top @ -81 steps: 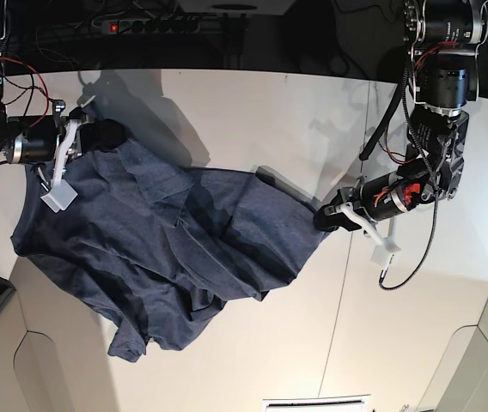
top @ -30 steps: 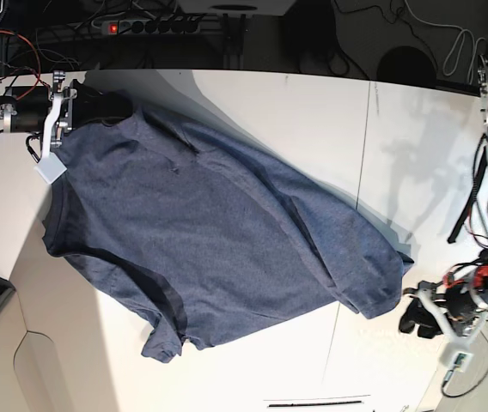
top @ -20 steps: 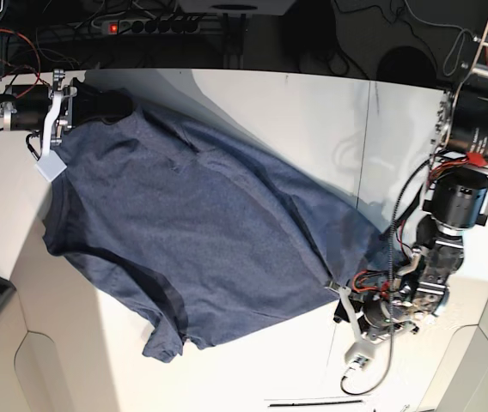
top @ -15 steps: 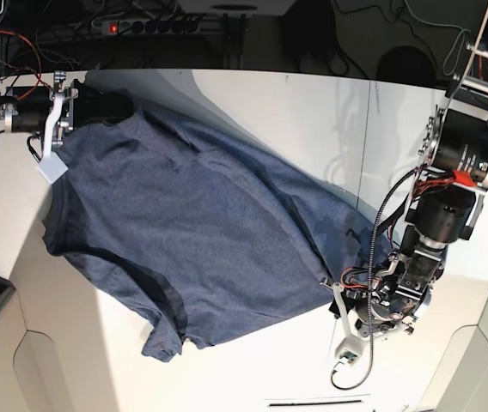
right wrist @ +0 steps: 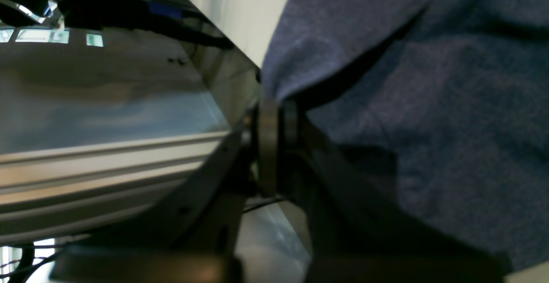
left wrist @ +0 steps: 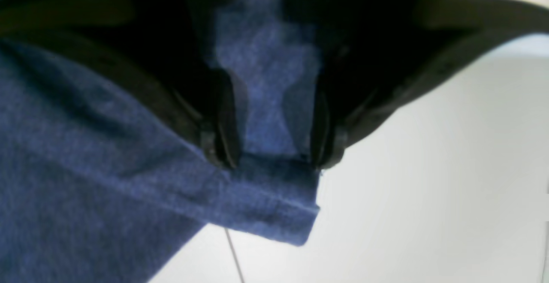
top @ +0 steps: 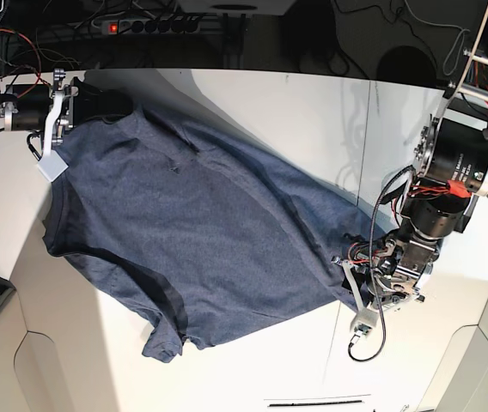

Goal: Layout the t-shirt on the table in an organized manner, then fold the t-shirt properly
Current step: 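Regrasp the shirt edge with the left gripper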

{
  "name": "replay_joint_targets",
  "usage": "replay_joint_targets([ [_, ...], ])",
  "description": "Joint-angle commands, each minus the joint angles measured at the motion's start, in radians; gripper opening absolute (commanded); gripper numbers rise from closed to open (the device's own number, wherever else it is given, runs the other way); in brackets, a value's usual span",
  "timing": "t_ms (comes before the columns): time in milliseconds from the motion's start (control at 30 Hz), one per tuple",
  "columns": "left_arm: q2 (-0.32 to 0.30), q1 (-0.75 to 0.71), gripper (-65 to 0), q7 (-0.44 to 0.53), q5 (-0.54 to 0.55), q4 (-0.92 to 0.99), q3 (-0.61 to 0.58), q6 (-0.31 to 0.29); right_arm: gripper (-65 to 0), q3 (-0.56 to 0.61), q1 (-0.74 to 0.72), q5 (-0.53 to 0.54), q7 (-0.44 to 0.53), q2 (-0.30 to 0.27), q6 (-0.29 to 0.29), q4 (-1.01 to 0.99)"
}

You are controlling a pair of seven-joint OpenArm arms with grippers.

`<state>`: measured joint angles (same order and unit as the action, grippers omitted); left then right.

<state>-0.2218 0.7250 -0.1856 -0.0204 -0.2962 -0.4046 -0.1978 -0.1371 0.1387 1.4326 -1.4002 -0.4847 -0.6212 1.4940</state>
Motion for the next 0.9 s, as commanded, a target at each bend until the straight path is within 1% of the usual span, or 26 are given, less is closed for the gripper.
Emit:
replay_joint_targets([
  [0,-0.015,0.002,-35.4,-0.03,-0.025,-0.003,0.001,0.011,-65.0,-0.008,-0.008,0.025,0.004,-0.016,-0.005,0.015],
  [133,-0.037,-0.014,-35.4,-0.027,-0.016,-0.027,0.001,0.011,-65.0,-0.008,-0.008,0.025,0.004,-0.016,-0.004,0.015],
  [333,-0.078,-0.01,-35.4,0.003,0.07,-0.138,0.001,0.007,-65.0,-0.008,-0.008,0.013,0.004,-0.016,-0.005,0.015],
  [433,-0.073,0.005,-35.4,0.002,0.115,-0.138,0.001,-0.034,-65.0,-0.008,-0.008,0.003,0.004,-0.016,-0.005,0.015],
  [467,-0.07,0.007,-35.4,0.002,0.13,-0.134,0.001,-0.039,-65.0,-0.008,-0.008,0.002,0.004,-0.016,-0.005,0.015],
  [633,-0.058,0.005,-35.4,0.003,0.138,-0.107,0.001,-0.038,-65.0,-0.008,-0.008,-0.018,0.004,-0.016,-0.004,0.014],
  [700,-0.055,0.005,-35.9,0.003,0.158,-0.093,0.001,-0.039,-65.0,-0.008,-0.008,-0.023,0.004,-0.016,-0.005,0.014],
  [733,-0.055,0.005,-37.9,0.003,0.167,-0.086,0.001,-0.039,-65.0,-0.008,-0.008,-0.023,0.004,-0.016,-0.004,0.014],
  [767,-0.055,0.005,-41.3,0.007,0.175,-0.079,0.001,-0.038,-65.0,-0.008,-0.008,-0.023,0.004,-0.016,-0.005,0.014],
  [867,-0.056,0.003,-54.8,0.036,0.182,-0.061,0.001,-0.037,-65.0,-0.008,-0.008,-0.023,0.004,-0.016,-0.004,0.014],
])
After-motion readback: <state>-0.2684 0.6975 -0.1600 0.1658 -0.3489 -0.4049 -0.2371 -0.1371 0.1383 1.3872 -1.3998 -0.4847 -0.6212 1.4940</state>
